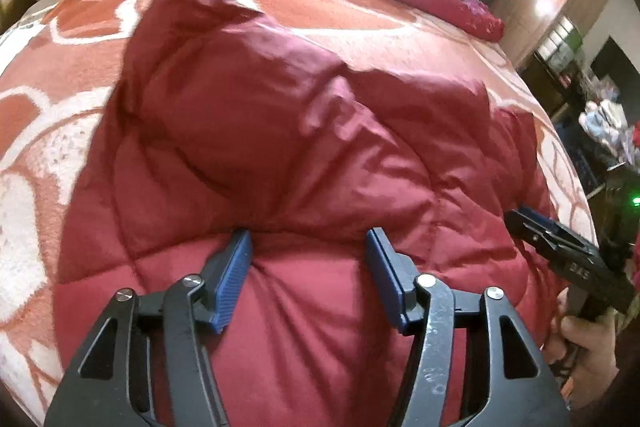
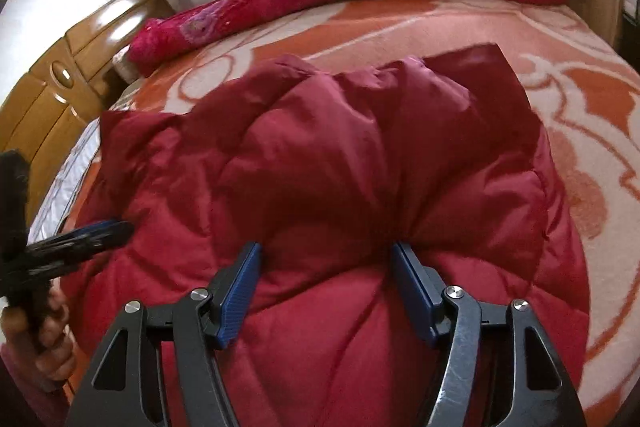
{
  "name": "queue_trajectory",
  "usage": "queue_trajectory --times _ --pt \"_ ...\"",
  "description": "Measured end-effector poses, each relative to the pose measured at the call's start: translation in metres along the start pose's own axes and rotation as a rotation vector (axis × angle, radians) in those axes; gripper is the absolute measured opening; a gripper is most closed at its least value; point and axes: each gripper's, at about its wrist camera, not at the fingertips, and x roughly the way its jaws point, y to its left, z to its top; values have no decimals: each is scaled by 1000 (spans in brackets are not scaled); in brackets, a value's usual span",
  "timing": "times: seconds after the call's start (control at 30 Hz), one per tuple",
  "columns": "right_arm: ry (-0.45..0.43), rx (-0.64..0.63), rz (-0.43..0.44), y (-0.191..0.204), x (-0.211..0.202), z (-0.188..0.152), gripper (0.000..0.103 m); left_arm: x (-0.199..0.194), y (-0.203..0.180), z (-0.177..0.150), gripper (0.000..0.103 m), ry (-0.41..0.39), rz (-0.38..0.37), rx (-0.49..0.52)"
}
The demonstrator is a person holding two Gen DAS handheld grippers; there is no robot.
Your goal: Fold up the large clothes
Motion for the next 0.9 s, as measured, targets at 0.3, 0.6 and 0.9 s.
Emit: queue_trajectory --times 0.3,0.6,0.9 --pt "5 86 28 -19 11 2 67 30 15 17 49 24 34 -15" --pt "-6 93 44 -17 11 4 67 16 25 9 49 12 11 -39" --pt "-54 82 65 -19 -11 -3 68 -50 41 -24 58 -63 -54 -93"
